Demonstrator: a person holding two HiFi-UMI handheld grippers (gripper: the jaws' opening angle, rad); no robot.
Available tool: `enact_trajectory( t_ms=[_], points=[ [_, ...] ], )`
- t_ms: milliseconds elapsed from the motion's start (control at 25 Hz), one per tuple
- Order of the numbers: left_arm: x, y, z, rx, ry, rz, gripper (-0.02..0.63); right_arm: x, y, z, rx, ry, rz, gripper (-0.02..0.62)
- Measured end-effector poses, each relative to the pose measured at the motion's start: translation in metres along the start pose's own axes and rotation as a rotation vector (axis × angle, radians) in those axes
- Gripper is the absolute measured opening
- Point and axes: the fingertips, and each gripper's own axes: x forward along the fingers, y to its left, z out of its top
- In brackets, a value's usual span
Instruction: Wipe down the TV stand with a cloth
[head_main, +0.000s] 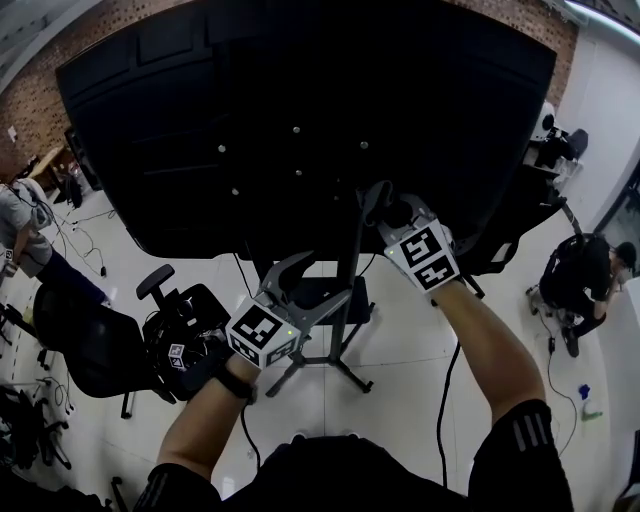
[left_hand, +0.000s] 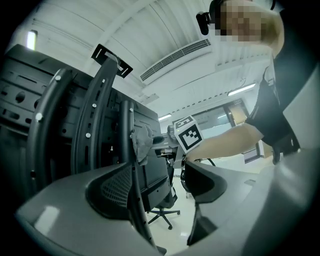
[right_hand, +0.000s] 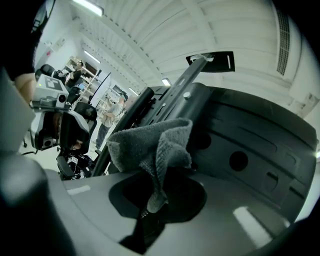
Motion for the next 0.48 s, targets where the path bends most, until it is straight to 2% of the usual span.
enact_trajectory(
  t_ms=[120, 280, 360, 480],
  points=[
    [-0.002, -0.002, -0.011, -0.019, 0.012, 0.0, 0.35, 0.0, 0.006, -0.007, 0.062, -0.011, 0.002, 0.058],
    [-0.007, -0.003, -0.023, -0.042, 0.028, 0.003, 0.35, 0.003, 0.013, -0.02, 0.19, -0.024, 0.025, 0.13],
    [-0.01, -0.003, -0.029, -0.054, 0.034, 0.003, 0.35, 0.007, 0.021, -0.024, 0.254, -0.031, 0.05, 0.137],
    [-0.013, -0.004, -0.039, -0.073, 0.043, 0.002, 0.35, 0.011, 0.03, -0.03, 0.294, -0.037, 0.048, 0.152]
  ],
)
